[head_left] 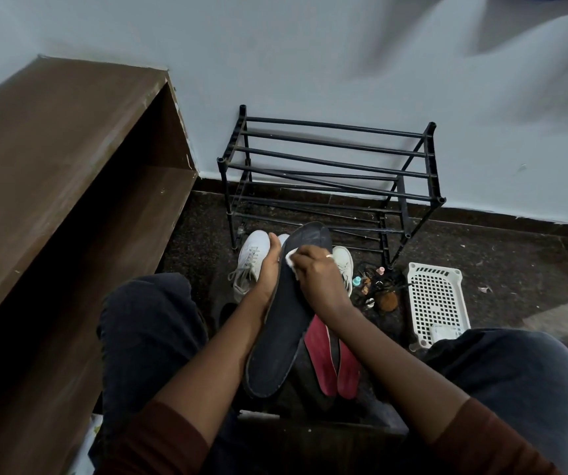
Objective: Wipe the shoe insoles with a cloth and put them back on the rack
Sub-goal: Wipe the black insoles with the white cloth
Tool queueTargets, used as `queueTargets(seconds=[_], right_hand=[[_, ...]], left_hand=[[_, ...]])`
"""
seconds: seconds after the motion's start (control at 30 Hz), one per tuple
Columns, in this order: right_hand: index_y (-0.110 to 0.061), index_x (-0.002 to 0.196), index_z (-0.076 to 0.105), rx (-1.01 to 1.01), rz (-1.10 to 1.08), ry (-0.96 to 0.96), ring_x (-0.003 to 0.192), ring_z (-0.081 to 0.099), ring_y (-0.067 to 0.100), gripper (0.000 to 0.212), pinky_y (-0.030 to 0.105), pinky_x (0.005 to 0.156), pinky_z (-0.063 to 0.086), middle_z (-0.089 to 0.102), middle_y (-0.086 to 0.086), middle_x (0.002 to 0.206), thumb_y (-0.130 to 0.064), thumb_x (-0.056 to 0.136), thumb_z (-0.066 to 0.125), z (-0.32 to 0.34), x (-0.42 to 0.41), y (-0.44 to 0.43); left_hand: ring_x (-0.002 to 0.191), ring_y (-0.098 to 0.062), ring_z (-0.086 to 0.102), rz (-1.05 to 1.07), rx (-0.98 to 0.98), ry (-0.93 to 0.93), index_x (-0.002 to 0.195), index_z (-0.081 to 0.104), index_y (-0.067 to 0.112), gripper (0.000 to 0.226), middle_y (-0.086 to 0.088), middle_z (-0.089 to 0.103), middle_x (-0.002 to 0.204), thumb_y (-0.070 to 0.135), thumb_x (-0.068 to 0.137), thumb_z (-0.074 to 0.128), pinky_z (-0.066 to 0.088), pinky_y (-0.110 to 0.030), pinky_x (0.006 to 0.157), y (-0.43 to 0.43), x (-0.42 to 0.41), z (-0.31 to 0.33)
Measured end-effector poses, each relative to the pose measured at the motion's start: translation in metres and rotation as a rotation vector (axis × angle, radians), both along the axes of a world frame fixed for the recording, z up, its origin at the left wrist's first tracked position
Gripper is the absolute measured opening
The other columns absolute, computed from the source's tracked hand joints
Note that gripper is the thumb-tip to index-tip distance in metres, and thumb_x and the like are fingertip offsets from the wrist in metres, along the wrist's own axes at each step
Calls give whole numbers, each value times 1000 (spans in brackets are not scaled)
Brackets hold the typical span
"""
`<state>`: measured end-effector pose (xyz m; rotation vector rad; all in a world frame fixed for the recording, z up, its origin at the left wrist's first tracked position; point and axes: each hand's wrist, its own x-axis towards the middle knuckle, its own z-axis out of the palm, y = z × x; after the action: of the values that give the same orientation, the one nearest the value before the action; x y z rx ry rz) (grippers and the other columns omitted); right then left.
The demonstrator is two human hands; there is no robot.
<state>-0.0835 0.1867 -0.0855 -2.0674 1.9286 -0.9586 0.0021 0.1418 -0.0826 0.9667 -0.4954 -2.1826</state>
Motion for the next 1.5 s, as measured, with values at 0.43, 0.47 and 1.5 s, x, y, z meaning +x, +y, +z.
queueTargets(seconds=[0.43, 0.47, 1.5], right_hand=[[-1, 75, 71, -24, 10, 18, 64, 61, 30, 14, 27, 56, 48, 66, 12, 79, -4, 77, 57, -3, 4, 8], [-2, 75, 71, -32, 29, 30, 63, 61, 29, 13, 28, 56, 46, 65, 11, 79, -2, 76, 58, -5, 6, 12], [4, 87, 70, 46, 24, -14, 88, 59, 33, 25, 33, 76, 46, 65, 16, 96, 13, 73, 51, 18, 14, -6]], left_hand=[[69, -18, 70, 81, -39, 102, 77, 77, 4, 77, -11, 72, 79, 51, 99, 20, 56, -23, 66, -2, 3, -11], [70, -18, 70, 85, -43, 85, 77, 77, 4, 76, -11, 72, 79, 50, 99, 20, 56, -24, 67, -1, 4, -10], [87, -27, 71, -56, 16, 160, 87, 75, -1, 87, -21, 70, 98, 61, 93, 15, 47, -39, 84, -11, -2, 2]])
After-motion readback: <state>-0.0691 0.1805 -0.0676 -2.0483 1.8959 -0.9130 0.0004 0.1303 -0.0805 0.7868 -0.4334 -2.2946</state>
